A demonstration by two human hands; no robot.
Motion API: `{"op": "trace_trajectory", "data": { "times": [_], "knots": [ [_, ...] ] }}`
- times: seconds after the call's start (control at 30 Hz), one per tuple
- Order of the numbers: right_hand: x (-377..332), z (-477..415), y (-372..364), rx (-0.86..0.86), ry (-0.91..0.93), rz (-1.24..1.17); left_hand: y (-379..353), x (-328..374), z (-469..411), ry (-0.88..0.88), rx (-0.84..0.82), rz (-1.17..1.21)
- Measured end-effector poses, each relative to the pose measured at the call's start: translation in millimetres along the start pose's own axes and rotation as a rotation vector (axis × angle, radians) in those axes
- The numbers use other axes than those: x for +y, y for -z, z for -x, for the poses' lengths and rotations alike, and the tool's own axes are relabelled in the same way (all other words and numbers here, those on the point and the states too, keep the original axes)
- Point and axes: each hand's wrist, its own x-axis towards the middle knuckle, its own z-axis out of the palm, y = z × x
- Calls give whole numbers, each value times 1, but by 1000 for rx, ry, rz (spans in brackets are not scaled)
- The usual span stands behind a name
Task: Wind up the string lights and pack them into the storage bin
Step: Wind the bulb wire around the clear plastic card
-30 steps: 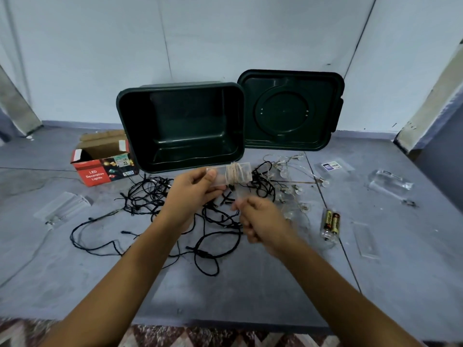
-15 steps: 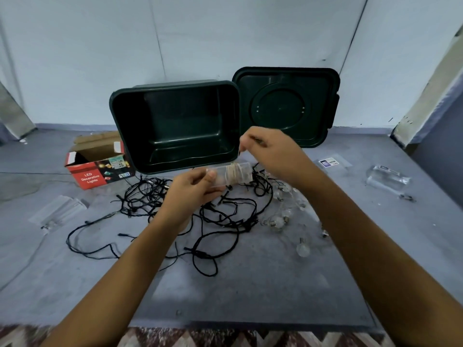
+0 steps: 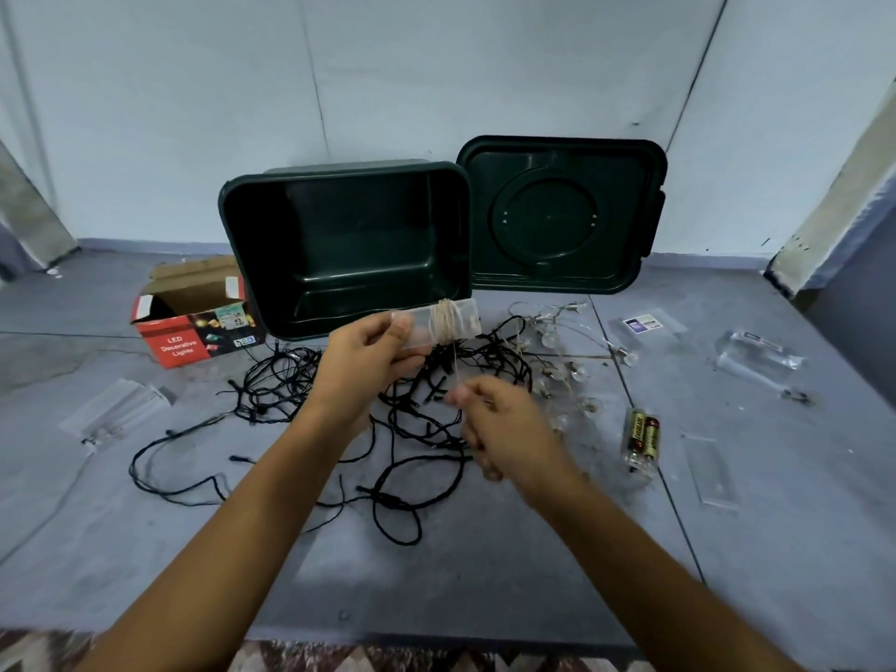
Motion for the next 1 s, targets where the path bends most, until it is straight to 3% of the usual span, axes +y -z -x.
{"op": "trace_trajectory", "data": {
  "times": [0.13, 0.27, 0.37, 0.47, 0.63, 0.7, 0.77, 0.9, 1.0],
  "knots": [
    [-10, 37, -6, 28, 286, 623, 0, -3, -4, -6, 27, -26],
    [-42, 32, 13, 86, 465, 817, 0, -6, -2, 10, -40, -79],
    [-71, 2, 33, 157, 506, 770, 0, -7, 1, 24, -101, -90],
    [-83, -40, 55, 109, 389, 664, -1, -6, 4, 28, -142, -101],
    [-48, -77, 61, -232, -84, -57, 1, 3, 6, 5, -116, -34],
    [-28, -75, 48, -288, -192, -349, 4, 4, 3, -2, -66, -44],
    [-14, -65, 33, -257, -212, -479, 6, 3, 2, 3, -41, -44],
    [-3, -30, 9, -125, -92, -265, 6, 3, -1, 13, 7, 3],
    [-3, -5, -3, -23, 94, 315, 7, 2, -5, 15, 38, -6]
  ]
}}
